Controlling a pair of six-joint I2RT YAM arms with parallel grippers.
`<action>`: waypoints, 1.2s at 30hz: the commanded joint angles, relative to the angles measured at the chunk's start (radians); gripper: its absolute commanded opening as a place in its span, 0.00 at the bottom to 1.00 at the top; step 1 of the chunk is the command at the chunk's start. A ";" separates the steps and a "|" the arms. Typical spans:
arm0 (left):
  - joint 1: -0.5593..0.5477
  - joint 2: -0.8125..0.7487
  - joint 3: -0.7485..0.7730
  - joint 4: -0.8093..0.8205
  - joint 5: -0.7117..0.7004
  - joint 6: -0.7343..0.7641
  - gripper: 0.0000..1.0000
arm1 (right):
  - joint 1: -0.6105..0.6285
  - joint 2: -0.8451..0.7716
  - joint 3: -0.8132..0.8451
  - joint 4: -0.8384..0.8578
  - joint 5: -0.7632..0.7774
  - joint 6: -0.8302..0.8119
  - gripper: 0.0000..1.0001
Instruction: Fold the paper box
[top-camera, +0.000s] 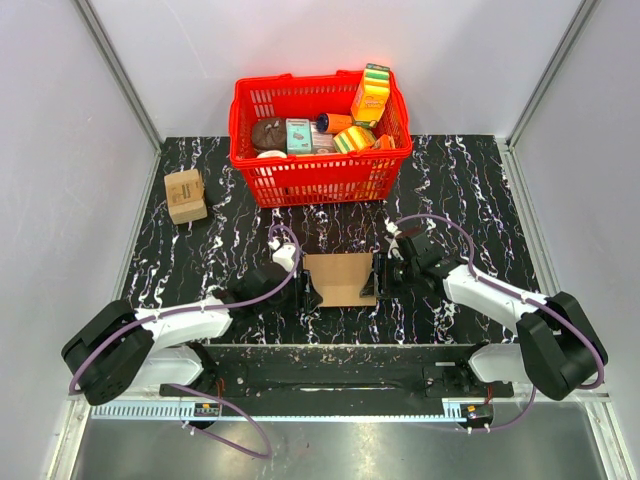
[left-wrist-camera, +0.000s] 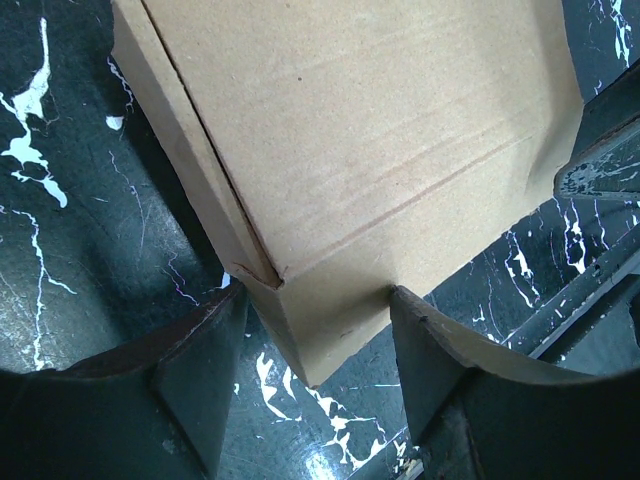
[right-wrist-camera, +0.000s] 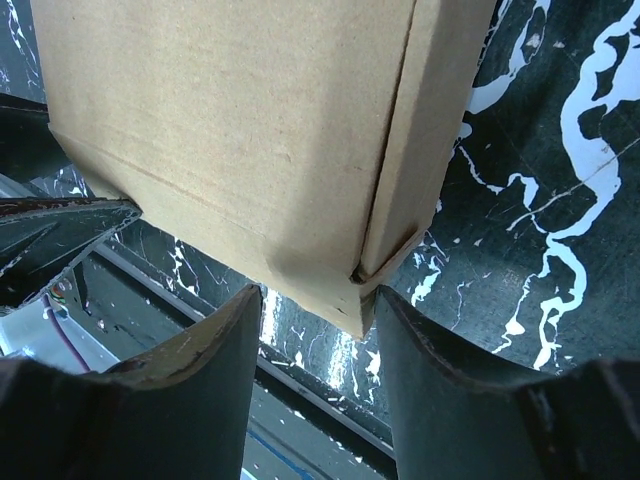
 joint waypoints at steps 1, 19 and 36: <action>-0.004 -0.017 0.039 0.053 0.025 0.001 0.63 | 0.008 -0.026 0.020 0.053 -0.066 0.033 0.54; -0.006 -0.036 0.042 0.071 0.057 -0.016 0.63 | 0.005 -0.023 0.031 0.102 -0.132 0.083 0.53; -0.004 -0.025 0.047 0.076 0.067 -0.014 0.62 | 0.007 0.000 0.019 0.136 -0.122 0.100 0.49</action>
